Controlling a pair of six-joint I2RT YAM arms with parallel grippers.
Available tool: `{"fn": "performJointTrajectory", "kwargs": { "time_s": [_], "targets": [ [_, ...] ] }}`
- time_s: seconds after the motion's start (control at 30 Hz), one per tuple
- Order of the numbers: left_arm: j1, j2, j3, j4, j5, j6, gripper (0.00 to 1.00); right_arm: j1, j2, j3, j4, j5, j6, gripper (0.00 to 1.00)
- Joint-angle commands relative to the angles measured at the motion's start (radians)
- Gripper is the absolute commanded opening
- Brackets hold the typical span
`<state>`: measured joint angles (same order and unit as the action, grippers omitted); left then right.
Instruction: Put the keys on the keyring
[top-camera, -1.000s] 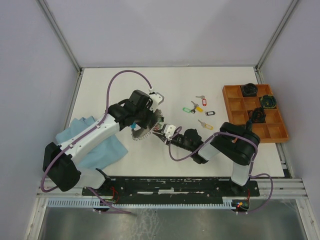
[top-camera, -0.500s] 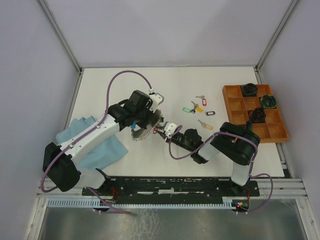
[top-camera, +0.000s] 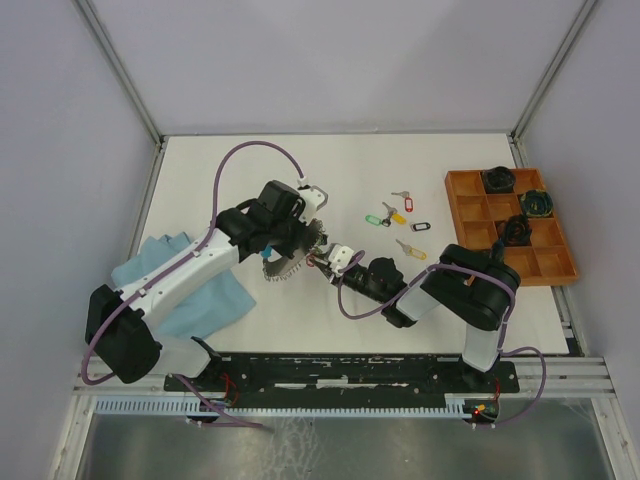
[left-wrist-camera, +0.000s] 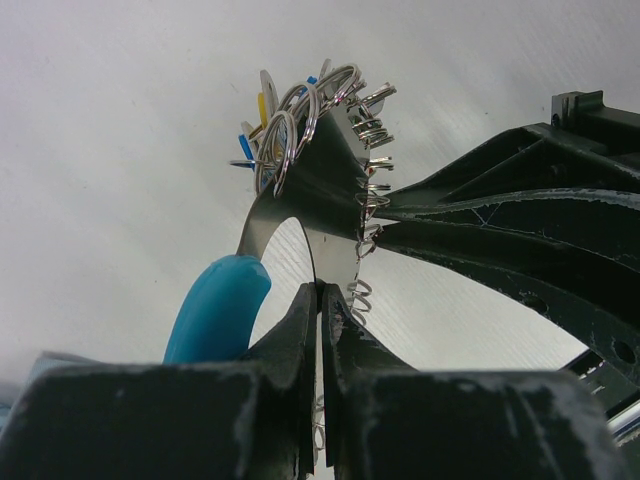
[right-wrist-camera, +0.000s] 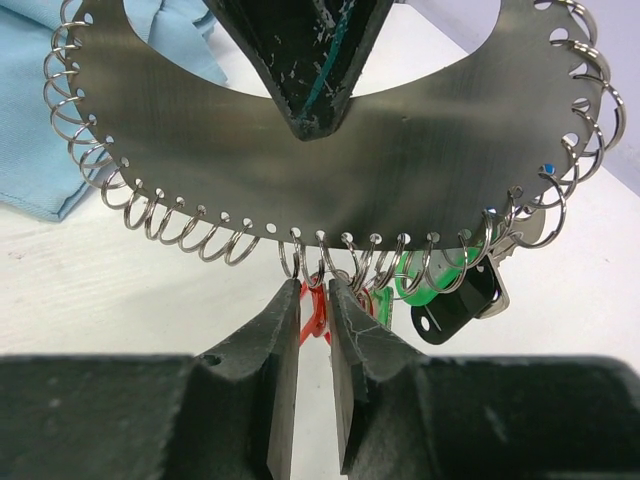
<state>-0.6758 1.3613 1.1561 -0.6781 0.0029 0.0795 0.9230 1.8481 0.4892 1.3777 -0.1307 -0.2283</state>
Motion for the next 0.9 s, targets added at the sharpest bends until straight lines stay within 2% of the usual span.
{"fn": "performJointTrajectory", "kwargs": {
  "time_s": [0.0, 0.53, 0.87],
  "targets": [
    [-0.002, -0.036, 0.014, 0.064, 0.025, -0.023, 0.03, 0.005, -0.013, 0.013, 0.065, -0.013, 0.023, 0.25],
    [-0.002, -0.033, 0.015, 0.067, 0.043, -0.027, 0.03, 0.005, -0.023, 0.011, 0.065, -0.012, 0.024, 0.24],
    [-0.001, -0.028, 0.014, 0.068, 0.038, -0.029, 0.03, 0.005, -0.055, -0.001, 0.064, -0.009, 0.022, 0.16]
  ]
}}
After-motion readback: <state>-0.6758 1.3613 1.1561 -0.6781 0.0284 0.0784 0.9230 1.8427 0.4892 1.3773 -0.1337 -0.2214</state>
